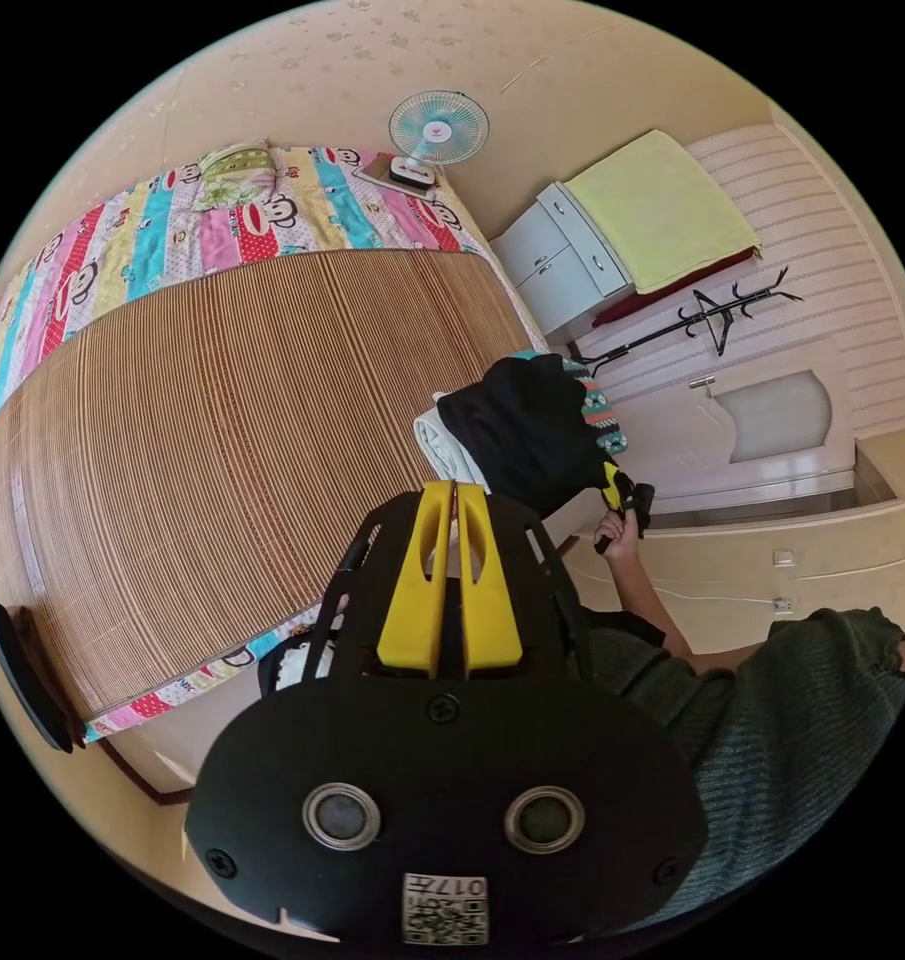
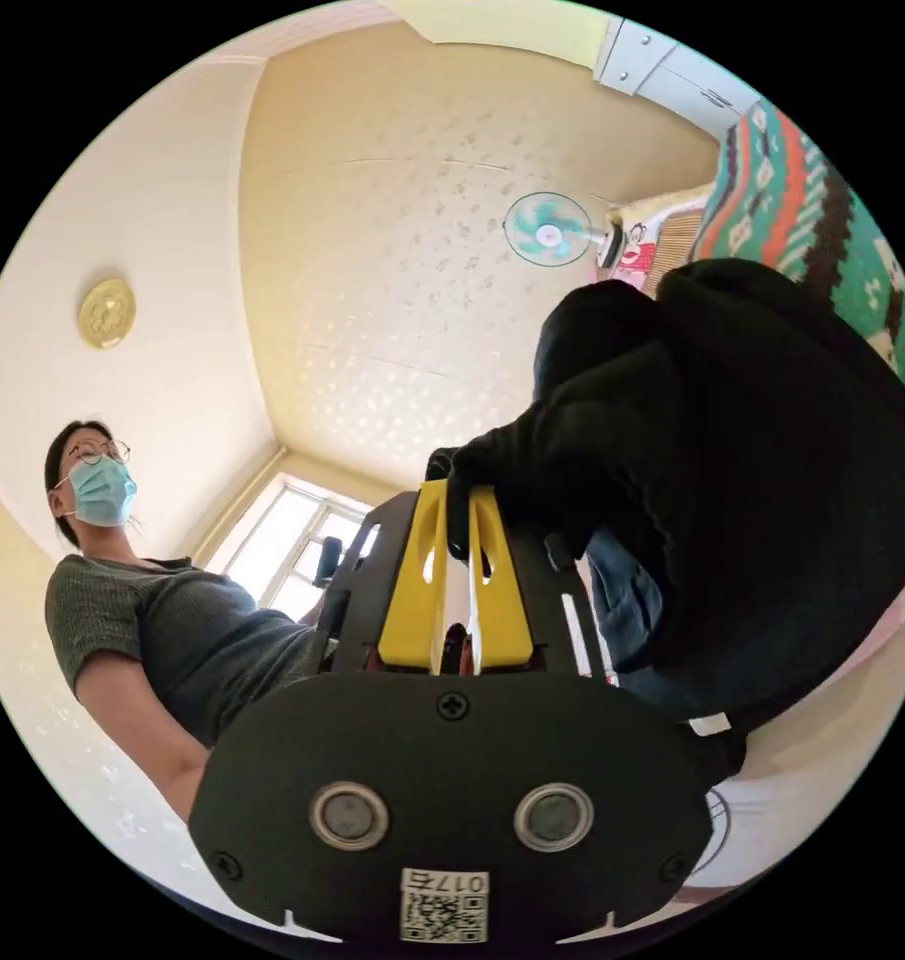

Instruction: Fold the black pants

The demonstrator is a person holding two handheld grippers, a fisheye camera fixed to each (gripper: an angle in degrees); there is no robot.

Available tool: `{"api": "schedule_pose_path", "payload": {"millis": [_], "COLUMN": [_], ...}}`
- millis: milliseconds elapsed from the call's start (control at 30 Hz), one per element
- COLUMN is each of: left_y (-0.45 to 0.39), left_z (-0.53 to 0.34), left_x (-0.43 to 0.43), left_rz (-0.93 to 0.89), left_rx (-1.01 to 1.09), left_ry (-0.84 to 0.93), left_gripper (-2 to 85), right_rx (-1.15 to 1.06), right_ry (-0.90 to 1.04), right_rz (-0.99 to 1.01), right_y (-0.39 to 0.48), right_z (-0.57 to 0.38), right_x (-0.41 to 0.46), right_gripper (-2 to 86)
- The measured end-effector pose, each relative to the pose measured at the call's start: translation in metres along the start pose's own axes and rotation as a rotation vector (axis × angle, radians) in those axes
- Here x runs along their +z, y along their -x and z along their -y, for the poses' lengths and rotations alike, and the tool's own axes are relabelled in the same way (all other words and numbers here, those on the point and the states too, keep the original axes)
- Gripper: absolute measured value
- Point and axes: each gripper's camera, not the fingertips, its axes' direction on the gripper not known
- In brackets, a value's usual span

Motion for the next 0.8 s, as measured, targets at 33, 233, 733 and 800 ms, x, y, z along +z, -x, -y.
{"api": "schedule_pose_path", "payload": {"millis": [33, 233, 733, 800], "left_y": [-0.003, -0.063, -0.238, -0.236], "left_z": [-0.003, -0.003, -0.01, -0.024], "left_x": [0.004, 0.028, 0.055, 0.033], "left_rz": [-0.027, -0.187, 0.144, 0.14], "left_rx": [0.015, 0.27, 0.663, 0.627], "left_ry": [0.001, 0.016, -0.279, -0.391], "left_gripper": [0.2, 6.3, 9.5, 5.5], "right_rx": [-0.044, -0.237, -0.581, -0.65], "right_ry": [-0.028, 0.043, 0.572, 0.593], "right_rz": [0.059, 0.232, 0.371, 0.315], "right_y": [0.01, 0.062, 0.256, 0.28], "right_z": [-0.003, 0.003, -0.079, -0.095], "right_x": [0.002, 0.039, 0.249, 0.246], "right_gripper": [1.8, 1.6, 2.5, 2.8]}}
